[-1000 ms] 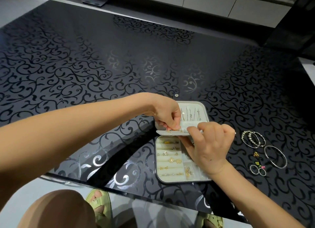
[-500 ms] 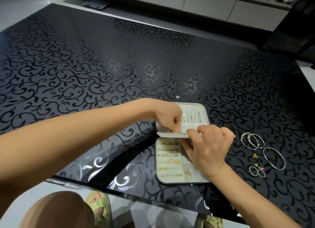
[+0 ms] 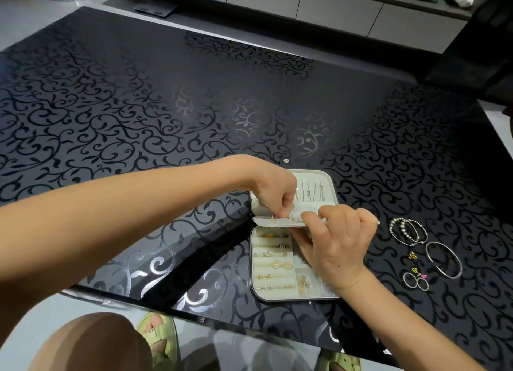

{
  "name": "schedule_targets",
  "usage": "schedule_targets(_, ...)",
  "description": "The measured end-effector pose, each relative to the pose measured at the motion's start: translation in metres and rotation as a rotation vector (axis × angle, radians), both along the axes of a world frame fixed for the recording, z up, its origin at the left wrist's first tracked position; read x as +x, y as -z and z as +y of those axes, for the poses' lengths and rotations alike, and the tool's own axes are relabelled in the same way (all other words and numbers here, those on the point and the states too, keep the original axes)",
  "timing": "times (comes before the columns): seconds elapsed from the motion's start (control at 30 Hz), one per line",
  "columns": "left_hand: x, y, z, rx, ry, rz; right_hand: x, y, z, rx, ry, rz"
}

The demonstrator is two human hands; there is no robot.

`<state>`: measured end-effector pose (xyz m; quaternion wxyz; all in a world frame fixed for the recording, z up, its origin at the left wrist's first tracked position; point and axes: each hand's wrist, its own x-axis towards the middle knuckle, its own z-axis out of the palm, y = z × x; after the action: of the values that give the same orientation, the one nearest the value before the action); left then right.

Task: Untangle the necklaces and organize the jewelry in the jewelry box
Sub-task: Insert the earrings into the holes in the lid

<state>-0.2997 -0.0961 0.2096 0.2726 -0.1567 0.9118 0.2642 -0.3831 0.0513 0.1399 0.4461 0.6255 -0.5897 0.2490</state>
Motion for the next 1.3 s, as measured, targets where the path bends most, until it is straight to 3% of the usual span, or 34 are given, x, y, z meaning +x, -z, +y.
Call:
schedule_targets(0.13,0.002,-0.005,0.001,-0.049,0.006,0.037,0.0,-0.001,0.0,-0.001,0.001,-0.019)
schedule_targets(0.23,0.018,-0.012,0.0,-0.027,-0.141,0.191,0.001,-0.005,-0.003,0.002,0.024,-0.04)
schedule_targets(0.3,0.04,-0.019,0.002,0.102,-0.373,0.36,0.002,-0.007,-0.004,0.018,0.037,-0.044)
schedule_targets(0.37,0.064,-0.027,0.013,0.37,-0.615,0.526,0.002,-0.013,-0.002,0.087,0.05,-0.05)
schedule_targets(0.43,0.083,-0.028,0.027,0.492,-0.703,0.616,0.002,-0.018,-0.001,0.164,0.083,-0.067)
schedule_targets(0.53,0.092,-0.013,0.046,0.415,-0.693,0.692,0.003,-0.028,0.0,0.239,0.143,-0.087)
schedule_targets(0.77,0.079,0.012,0.049,0.22,-0.945,0.823,-0.019,-0.052,0.055,0.356,0.313,-0.251)
schedule_targets(0.93,0.073,0.022,0.051,0.237,-1.047,0.849,-0.064,-0.053,0.107,0.743,0.636,-0.629)
schedule_targets(1.03,0.069,0.025,0.053,0.244,-1.089,0.866,-0.084,-0.051,0.123,0.831,0.772,-0.78)
schedule_targets(1.17,0.064,0.03,0.054,0.283,-1.137,0.863,-0.095,-0.041,0.133,0.897,0.759,-0.944)
schedule_targets(1.3,0.063,0.03,0.054,0.31,-1.189,0.865,-0.094,-0.037,0.128,0.922,0.731,-0.924)
